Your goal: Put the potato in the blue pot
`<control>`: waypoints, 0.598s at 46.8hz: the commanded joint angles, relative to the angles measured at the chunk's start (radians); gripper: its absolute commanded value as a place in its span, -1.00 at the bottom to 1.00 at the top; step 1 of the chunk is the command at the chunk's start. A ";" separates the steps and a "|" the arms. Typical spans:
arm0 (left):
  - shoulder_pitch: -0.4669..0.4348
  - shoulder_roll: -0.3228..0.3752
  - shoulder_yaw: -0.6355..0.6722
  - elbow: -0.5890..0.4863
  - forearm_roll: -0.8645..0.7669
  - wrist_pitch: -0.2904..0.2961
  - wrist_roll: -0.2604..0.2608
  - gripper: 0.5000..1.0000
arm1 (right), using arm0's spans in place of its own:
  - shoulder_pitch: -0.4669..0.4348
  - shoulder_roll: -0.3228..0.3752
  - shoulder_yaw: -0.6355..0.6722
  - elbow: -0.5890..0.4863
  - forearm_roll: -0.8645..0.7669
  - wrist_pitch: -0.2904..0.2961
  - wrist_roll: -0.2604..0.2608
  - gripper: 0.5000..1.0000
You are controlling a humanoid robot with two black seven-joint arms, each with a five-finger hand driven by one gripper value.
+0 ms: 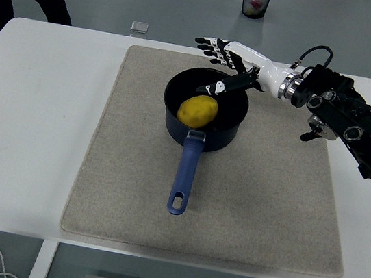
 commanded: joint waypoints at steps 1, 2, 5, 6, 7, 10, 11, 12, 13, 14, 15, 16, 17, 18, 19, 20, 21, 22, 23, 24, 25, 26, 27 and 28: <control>0.001 0.000 0.000 0.000 0.000 0.000 0.000 0.99 | 0.000 -0.001 0.000 -0.001 0.000 0.001 0.000 0.81; 0.001 0.000 0.000 0.000 0.000 -0.002 0.000 0.99 | 0.000 -0.001 0.000 -0.001 0.000 0.000 0.000 0.81; 0.001 0.000 0.000 0.000 0.000 0.000 0.000 0.99 | 0.000 0.000 0.000 -0.001 0.000 0.000 0.000 0.82; 0.001 0.000 0.000 -0.002 0.000 -0.002 0.000 0.99 | 0.002 -0.001 0.000 -0.001 0.000 0.001 0.000 0.82; 0.001 0.000 0.000 0.000 0.000 0.000 0.000 0.99 | 0.000 -0.001 0.000 -0.001 0.000 0.000 0.000 0.82; 0.001 0.000 0.000 -0.002 0.000 -0.002 0.000 0.99 | 0.002 -0.003 0.000 -0.001 0.000 0.000 0.000 0.82; 0.001 0.000 0.000 0.000 0.000 -0.002 0.000 0.99 | 0.000 -0.005 0.000 -0.001 0.000 0.000 0.000 0.82; 0.000 0.000 0.000 -0.002 0.000 0.000 0.000 0.99 | 0.000 -0.005 0.000 -0.001 0.000 0.000 0.000 0.82; 0.000 0.000 0.000 -0.002 0.000 0.000 0.000 0.99 | 0.002 -0.006 0.000 -0.001 0.000 0.000 0.000 0.82; 0.000 0.000 0.000 -0.002 0.000 0.000 0.000 0.99 | 0.000 -0.006 0.000 0.001 0.000 0.000 0.000 0.82; 0.001 0.000 0.000 -0.002 0.000 -0.002 0.000 0.99 | 0.000 -0.008 0.000 -0.001 0.000 0.000 0.000 0.82; 0.000 0.000 0.000 -0.002 0.000 0.000 0.000 0.99 | 0.000 -0.009 0.000 -0.001 0.000 0.000 0.000 0.82; 0.000 0.000 0.000 -0.002 0.000 -0.002 0.000 0.99 | 0.000 -0.009 0.000 -0.001 0.000 0.000 0.000 0.82; 0.000 0.000 0.000 -0.002 0.000 0.000 0.000 0.99 | 0.000 -0.009 0.000 -0.001 0.000 0.000 0.000 0.82; 0.001 0.000 0.000 -0.002 0.000 0.000 0.000 0.99 | 0.000 -0.011 0.000 0.001 0.000 0.000 0.000 0.81; 0.001 0.000 0.000 -0.002 0.000 0.000 0.000 0.99 | 0.000 -0.011 0.000 -0.001 0.000 0.000 0.000 0.82; 0.001 0.000 0.000 -0.002 0.000 -0.002 0.000 0.99 | 0.000 -0.012 0.000 0.001 0.000 0.000 0.000 0.81; 0.001 0.000 0.000 -0.002 0.000 -0.002 0.000 0.99 | 0.000 -0.012 0.000 0.001 0.000 0.000 0.000 0.82; 0.001 0.000 0.000 -0.003 0.000 -0.002 0.000 0.99 | 0.000 -0.012 0.000 0.001 0.000 0.000 0.000 0.82; 0.000 0.000 0.000 -0.003 0.000 0.000 0.000 0.99 | 0.002 -0.012 0.002 -0.001 0.000 0.000 0.000 0.82; 0.000 0.000 0.000 -0.003 0.000 0.000 0.000 0.99 | 0.000 -0.014 0.003 -0.001 0.000 -0.002 0.000 0.82; 0.001 0.000 0.000 -0.003 0.000 0.000 0.000 0.99 | 0.000 -0.014 0.005 -0.001 0.000 -0.002 0.000 0.82; 0.001 0.000 0.000 -0.003 0.000 0.000 0.000 0.99 | -0.002 -0.014 0.008 -0.001 0.000 -0.003 -0.002 0.81; 0.001 0.000 0.000 -0.003 0.000 -0.002 0.000 0.99 | -0.002 -0.014 0.011 -0.002 0.002 -0.003 -0.002 0.82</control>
